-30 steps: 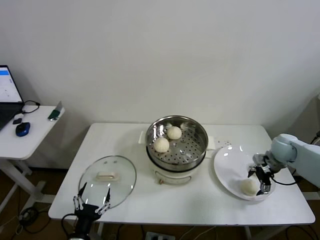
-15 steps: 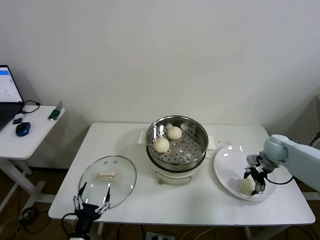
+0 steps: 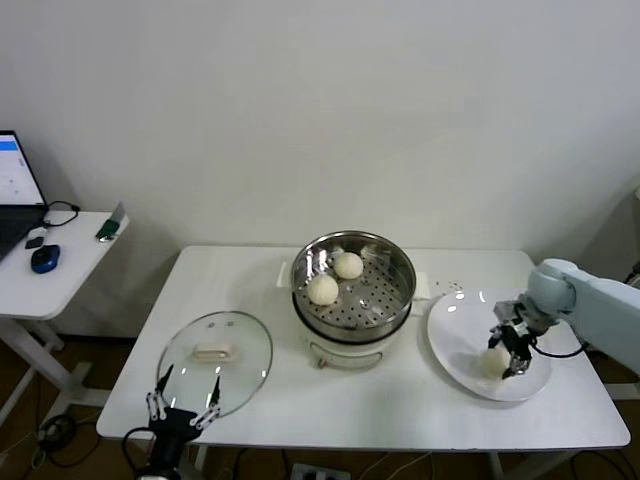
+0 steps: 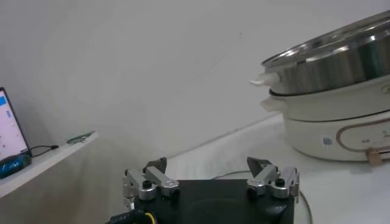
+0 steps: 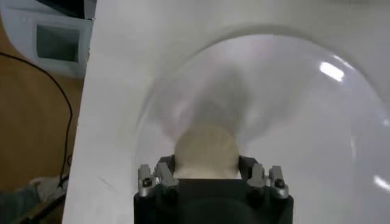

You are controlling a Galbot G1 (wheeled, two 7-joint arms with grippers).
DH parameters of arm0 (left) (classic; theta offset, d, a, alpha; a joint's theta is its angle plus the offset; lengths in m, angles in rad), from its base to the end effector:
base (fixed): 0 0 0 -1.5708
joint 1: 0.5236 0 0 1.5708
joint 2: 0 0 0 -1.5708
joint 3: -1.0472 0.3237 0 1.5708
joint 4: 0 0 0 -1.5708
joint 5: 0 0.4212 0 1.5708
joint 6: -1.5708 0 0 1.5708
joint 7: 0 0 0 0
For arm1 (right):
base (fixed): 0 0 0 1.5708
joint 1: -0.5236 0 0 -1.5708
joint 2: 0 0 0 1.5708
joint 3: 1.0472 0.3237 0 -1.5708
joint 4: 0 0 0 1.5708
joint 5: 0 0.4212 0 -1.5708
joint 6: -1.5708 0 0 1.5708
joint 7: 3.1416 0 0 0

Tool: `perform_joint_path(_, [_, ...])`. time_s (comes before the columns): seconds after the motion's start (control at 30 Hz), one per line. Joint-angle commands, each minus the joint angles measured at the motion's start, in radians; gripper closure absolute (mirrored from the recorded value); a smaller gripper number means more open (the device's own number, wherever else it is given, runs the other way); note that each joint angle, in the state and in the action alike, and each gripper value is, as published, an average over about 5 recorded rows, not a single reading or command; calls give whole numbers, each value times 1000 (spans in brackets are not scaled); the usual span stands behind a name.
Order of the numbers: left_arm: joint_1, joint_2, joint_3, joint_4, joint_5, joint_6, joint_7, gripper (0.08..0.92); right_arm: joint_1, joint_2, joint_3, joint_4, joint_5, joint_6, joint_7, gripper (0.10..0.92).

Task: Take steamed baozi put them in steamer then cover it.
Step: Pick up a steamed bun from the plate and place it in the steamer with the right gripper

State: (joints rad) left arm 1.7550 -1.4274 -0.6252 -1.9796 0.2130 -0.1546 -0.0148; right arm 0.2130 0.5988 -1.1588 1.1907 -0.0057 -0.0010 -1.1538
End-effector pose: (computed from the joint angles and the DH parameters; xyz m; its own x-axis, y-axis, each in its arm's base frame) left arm 0.1952 0.0611 -0.3632 -0.9902 0.0092 0.1394 0.0609 0.9265 0.3714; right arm 0.5500 -0.1774 -0.2223 -0.0053 -0.0237 0.9997 -0.9750 -0.2222 -0.0104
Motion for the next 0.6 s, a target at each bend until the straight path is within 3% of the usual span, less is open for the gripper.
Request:
perform_joint_path(0.03, [0,1,3,-4,1,3,1,177,345,43,-213,23,-62,248,-41,355])
perform_joint_path(0.3, [-3,-1,7,-3,3,5,1,177,697,198,-380,133,-66,515,-54,355])
perform_joint_path(0.6, [8,-6,11,-6,6,0,1,177,658,357,-290,245,-120,566,-60,355])
